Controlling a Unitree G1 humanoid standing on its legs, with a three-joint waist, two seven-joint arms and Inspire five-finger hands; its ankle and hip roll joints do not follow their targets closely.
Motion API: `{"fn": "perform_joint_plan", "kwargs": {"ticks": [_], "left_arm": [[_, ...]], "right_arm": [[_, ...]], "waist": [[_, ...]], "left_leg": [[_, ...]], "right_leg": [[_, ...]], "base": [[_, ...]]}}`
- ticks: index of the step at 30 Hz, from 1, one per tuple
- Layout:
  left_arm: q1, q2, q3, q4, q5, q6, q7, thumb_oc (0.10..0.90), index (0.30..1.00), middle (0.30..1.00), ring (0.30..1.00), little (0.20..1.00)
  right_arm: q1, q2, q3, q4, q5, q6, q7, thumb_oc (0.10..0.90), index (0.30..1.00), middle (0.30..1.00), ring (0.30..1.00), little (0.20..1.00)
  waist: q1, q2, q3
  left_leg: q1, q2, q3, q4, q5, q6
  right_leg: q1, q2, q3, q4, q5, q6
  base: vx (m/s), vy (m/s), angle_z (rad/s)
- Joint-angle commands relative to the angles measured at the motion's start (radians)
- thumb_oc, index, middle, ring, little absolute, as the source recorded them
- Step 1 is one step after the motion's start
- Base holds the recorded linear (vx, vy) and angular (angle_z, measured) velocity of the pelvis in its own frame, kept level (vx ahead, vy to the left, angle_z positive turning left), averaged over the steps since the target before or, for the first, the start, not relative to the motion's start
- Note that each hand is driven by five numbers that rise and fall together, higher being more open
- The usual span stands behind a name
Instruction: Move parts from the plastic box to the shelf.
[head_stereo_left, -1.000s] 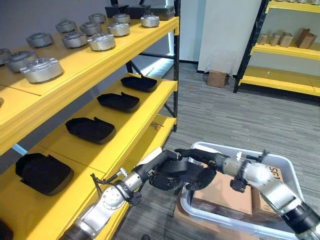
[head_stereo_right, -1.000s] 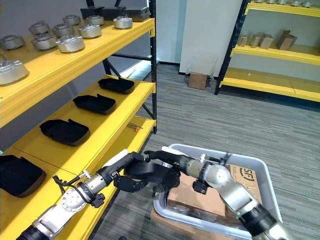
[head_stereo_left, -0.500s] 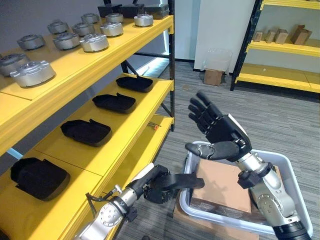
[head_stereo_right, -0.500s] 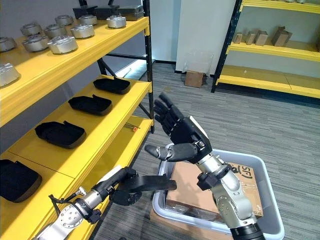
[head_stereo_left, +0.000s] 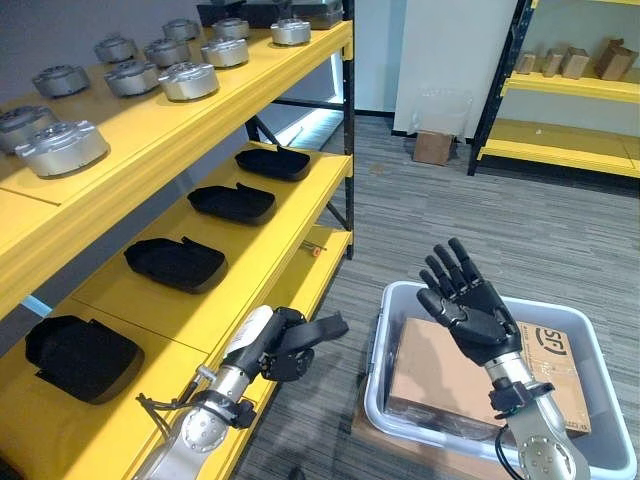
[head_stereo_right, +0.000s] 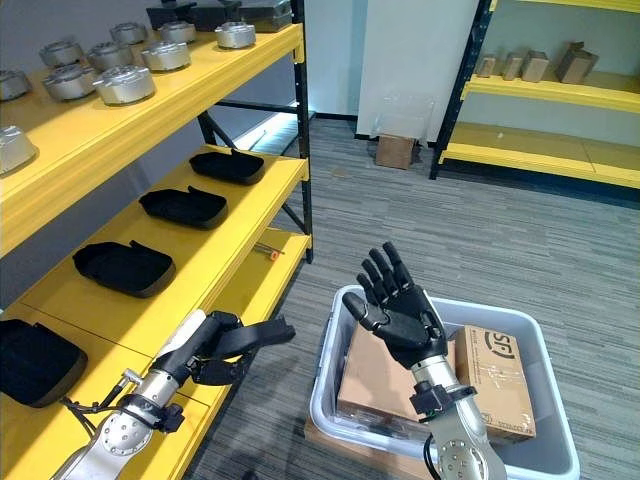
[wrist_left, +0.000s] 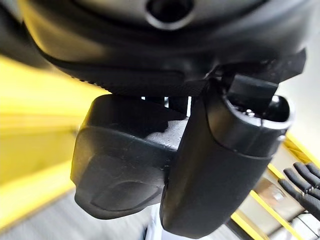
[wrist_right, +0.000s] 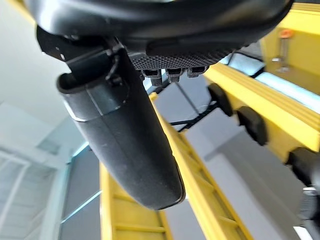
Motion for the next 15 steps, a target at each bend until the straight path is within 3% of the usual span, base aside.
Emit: {"fn": "perform_joint_plan", "kwargs": {"ticks": [1, 4, 5, 10, 11, 13, 15], "left_arm": [[-0.118, 0.080, 0.158, -0.160, -0.014, -0.162, 0.143, 0.400, 0.300, 0.300, 0.300, 0.300], [-0.135, 0.093, 0.177, -0.157, -0.036, -0.158, 0.130, 0.400, 0.300, 0.300, 0.300, 0.300], [-0.134, 0.089, 0.185, -0.162, -0.052, -0.156, 0.113, 0.400, 0.300, 0.300, 0.300, 0.300], [-0.107, 0.051, 0.227, -0.231, -0.131, -0.206, 0.095, 0.400, 0.300, 0.300, 0.300, 0.300], [-0.100, 0.047, 0.239, -0.242, -0.147, -0.212, 0.089, 0.400, 0.300, 0.300, 0.300, 0.300], [-0.099, 0.045, 0.252, -0.247, -0.179, -0.199, 0.059, 0.400, 0.300, 0.300, 0.300, 0.300], [-0.109, 0.046, 0.245, -0.242, -0.208, -0.170, 0.036, 0.400, 0.300, 0.300, 0.300, 0.300]], "right_arm": [[-0.118, -0.026, -0.024, -0.100, 0.061, -0.068, 0.064, 0.900, 1.000, 1.000, 1.000, 1.000], [-0.137, -0.026, -0.021, -0.098, 0.093, -0.061, 0.031, 0.900, 1.000, 1.000, 1.000, 1.000], [-0.142, -0.018, -0.012, -0.097, 0.103, -0.026, 0.051, 0.900, 1.000, 1.000, 1.000, 1.000], [-0.104, 0.012, 0.034, -0.146, 0.006, -0.008, 0.081, 0.900, 1.000, 1.000, 1.000, 1.000], [-0.098, 0.007, 0.033, -0.149, 0.027, -0.009, 0.083, 0.900, 1.000, 1.000, 1.000, 1.000], [-0.086, 0.011, 0.024, -0.144, 0.048, -0.001, 0.086, 0.900, 1.000, 1.000, 1.000, 1.000], [-0.073, -0.001, 0.012, -0.136, 0.070, 0.006, 0.093, 0.900, 1.000, 1.000, 1.000, 1.000]], "waist": [[0.007, -0.028, -0.029], [0.018, -0.033, -0.027], [0.022, -0.033, -0.024], [0.046, -0.036, -0.009], [0.050, -0.039, -0.005], [0.046, -0.036, -0.001], [0.021, -0.036, 0.004]], "left_leg": [[0.027, -0.029, -0.014, -0.008, -0.051, 0.040], [0.023, -0.057, -0.017, -0.008, -0.062, 0.059], [0.024, -0.069, -0.016, -0.008, -0.067, 0.069], [0.029, -0.106, 0.007, -0.008, -0.087, 0.104], [0.042, -0.112, -0.004, -0.008, -0.111, 0.104], [0.043, -0.114, -0.010, -0.008, -0.116, 0.114], [0.026, -0.127, -0.050, -0.008, -0.104, 0.135]], "right_leg": [[0.005, -0.038, 0.065, 0.080, -0.048, 0.015], [-0.018, -0.074, 0.058, 0.130, -0.024, 0.022], [-0.028, -0.086, 0.058, 0.150, -0.013, 0.024], [-0.071, -0.139, 0.024, 0.243, 0.046, 0.045], [-0.076, -0.142, 0.036, 0.275, 0.034, 0.064], [-0.094, -0.117, 0.048, 0.326, 0.006, 0.056], [-0.123, -0.028, 0.110, 0.351, -0.025, 0.024]], "base": [[0.05, 0.204, 0.22], [0.04, 0.206, 0.17], [0.02, 0.160, 0.11], [0.00, 0.162, 0.05], [0.01, 0.077, 0.06], [-0.07, 0.021, 0.08], [-0.12, -0.044, 0.22]]}}
